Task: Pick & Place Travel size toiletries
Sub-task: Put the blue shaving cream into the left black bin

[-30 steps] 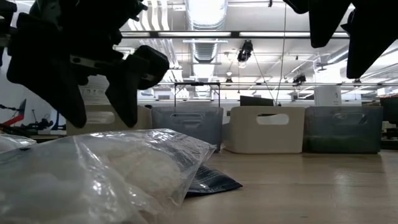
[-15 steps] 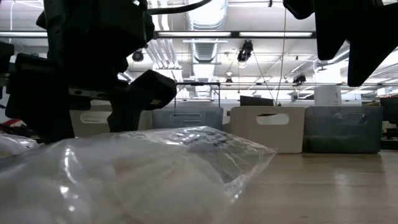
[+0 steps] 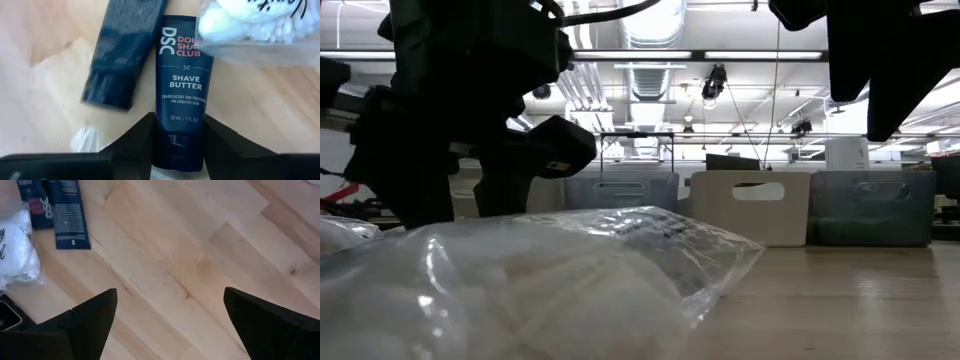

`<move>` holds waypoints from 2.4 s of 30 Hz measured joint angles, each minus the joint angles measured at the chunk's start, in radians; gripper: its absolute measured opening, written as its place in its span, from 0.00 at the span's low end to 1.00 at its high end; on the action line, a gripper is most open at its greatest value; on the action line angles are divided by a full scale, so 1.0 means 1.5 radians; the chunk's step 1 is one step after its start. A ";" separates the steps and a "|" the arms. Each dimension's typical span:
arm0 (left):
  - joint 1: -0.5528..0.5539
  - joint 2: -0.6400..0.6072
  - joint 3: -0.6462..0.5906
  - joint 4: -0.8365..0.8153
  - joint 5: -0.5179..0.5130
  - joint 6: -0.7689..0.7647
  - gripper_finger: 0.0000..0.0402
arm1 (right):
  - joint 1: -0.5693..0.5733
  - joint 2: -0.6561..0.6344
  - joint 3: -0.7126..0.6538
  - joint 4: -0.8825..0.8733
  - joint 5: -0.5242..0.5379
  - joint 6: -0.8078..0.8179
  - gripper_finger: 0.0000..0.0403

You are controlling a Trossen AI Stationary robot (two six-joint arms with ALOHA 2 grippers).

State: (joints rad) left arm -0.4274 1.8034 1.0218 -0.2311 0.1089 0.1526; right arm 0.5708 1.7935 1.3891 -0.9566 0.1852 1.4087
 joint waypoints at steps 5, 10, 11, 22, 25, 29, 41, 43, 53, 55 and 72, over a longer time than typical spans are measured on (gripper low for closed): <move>0.000 -0.046 0.008 -0.057 -0.039 -0.048 0.32 | -0.004 -0.005 0.000 -0.001 0.010 -0.017 0.90; 0.000 -0.146 0.008 -0.110 -0.102 -0.101 0.34 | -0.013 -0.021 0.000 -0.005 0.037 -0.026 0.90; 0.000 -0.168 0.007 -0.121 -0.115 -0.110 0.34 | -0.015 -0.025 -0.001 -0.005 0.045 -0.029 0.90; 0.048 -0.363 0.003 -0.222 -0.371 -0.592 0.34 | -0.057 -0.092 -0.003 -0.062 0.187 0.086 0.90; 0.067 -0.391 0.003 -0.217 -0.384 -0.706 0.34 | -0.066 -0.110 -0.003 -0.051 0.214 0.086 0.90; 0.081 -0.408 0.003 -0.201 -0.382 -0.745 0.34 | -0.079 -0.128 -0.003 -0.051 0.221 0.081 0.90; 0.206 -0.363 -0.039 -0.097 -0.376 -0.932 0.34 | -0.099 -0.149 -0.003 -0.052 0.223 0.142 0.90; 0.230 -0.350 -0.059 -0.042 -0.369 -0.964 0.34 | -0.099 -0.149 -0.003 -0.052 0.223 0.143 0.90; 0.286 -0.247 -0.082 0.070 -0.353 -1.089 0.34 | -0.099 -0.149 -0.003 -0.054 0.223 0.143 0.90; 0.286 -0.225 -0.082 0.080 -0.351 -1.105 0.34 | -0.099 -0.149 -0.003 -0.056 0.223 0.143 0.90; 0.302 -0.116 -0.062 0.107 -0.350 -1.114 0.36 | -0.097 -0.149 -0.003 -0.064 0.223 0.138 0.90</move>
State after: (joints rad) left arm 0.0250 1.6298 0.9290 -0.0702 -0.4162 -1.5184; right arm 0.4255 1.5700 1.3846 -1.0525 0.5193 1.6161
